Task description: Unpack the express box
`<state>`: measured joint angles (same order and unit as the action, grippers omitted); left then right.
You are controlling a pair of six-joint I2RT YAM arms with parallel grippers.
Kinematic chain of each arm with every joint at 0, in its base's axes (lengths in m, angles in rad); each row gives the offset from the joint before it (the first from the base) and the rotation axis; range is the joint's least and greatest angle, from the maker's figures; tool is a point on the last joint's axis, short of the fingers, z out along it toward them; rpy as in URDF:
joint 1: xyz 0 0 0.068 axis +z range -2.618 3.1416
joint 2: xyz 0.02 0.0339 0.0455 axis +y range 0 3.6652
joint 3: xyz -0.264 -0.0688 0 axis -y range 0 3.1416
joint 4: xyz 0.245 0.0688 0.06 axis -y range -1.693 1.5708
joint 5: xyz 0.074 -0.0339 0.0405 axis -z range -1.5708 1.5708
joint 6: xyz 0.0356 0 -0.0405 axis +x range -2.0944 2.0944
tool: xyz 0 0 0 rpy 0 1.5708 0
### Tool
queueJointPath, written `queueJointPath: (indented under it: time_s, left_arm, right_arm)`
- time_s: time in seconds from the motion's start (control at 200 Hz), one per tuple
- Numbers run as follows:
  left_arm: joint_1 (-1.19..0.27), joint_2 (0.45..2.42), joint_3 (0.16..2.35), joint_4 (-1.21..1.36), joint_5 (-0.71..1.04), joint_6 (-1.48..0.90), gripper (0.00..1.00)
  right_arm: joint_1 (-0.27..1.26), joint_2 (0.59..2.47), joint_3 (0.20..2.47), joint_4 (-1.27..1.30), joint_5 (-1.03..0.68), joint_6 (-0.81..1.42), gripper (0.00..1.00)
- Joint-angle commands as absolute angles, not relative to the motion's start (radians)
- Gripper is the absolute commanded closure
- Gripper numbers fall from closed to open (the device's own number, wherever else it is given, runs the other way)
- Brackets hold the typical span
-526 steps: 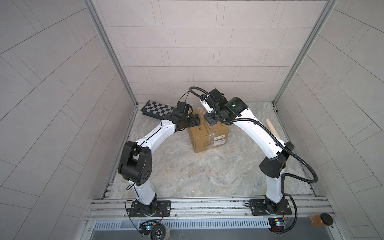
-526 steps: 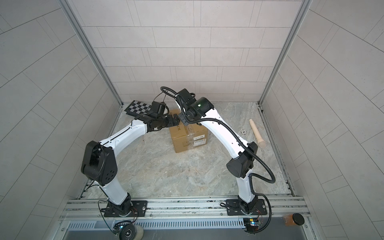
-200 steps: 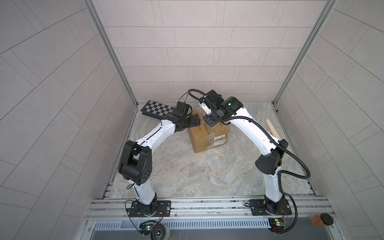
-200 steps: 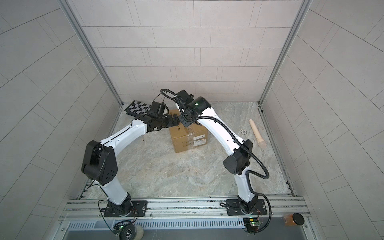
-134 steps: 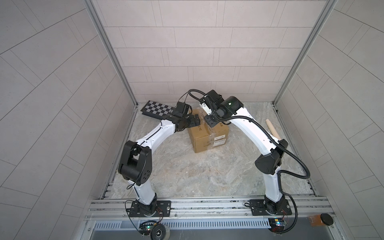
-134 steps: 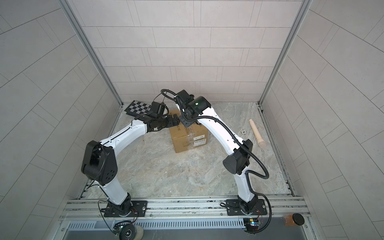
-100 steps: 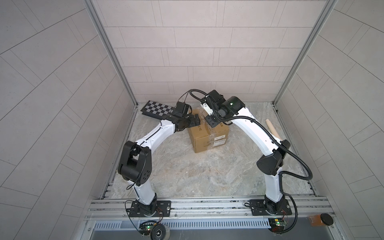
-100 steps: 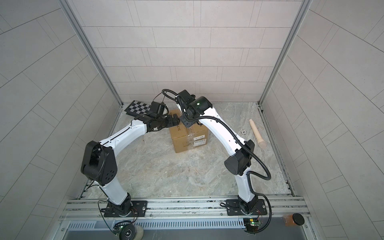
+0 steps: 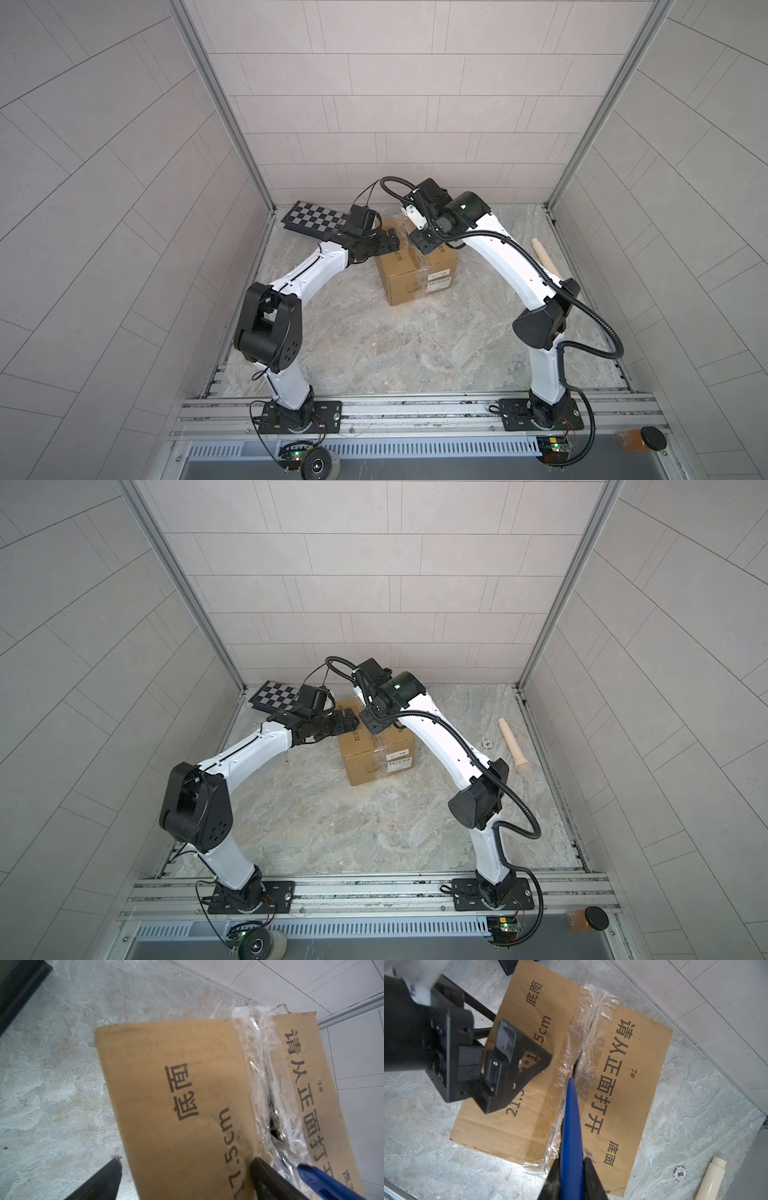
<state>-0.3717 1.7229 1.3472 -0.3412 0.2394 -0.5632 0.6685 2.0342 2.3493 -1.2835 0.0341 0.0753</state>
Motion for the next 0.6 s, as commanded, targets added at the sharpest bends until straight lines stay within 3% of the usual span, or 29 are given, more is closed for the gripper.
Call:
queueJointPath:
  time_s: [0.0, 0.385, 0.591]
  left_arm:
    - [-0.359, 1.752, 1.29, -0.442, 0.189, -0.558, 0.01]
    - [-0.357, 1.732, 1.269, -0.416, 0.175, -0.577, 0.0]
    - [-0.357, 1.712, 1.279, -0.403, 0.187, -0.552, 0.0]
  right_arm:
    - [0.689, 2.097, 2.41, -1.352, -0.081, 0.08, 1.0]
    - [0.683, 1.961, 2.417, -1.491, -0.051, 0.08, 1.0]
    - [0.683, 1.868, 2.303, -1.405, -0.072, 0.063, 1.0]
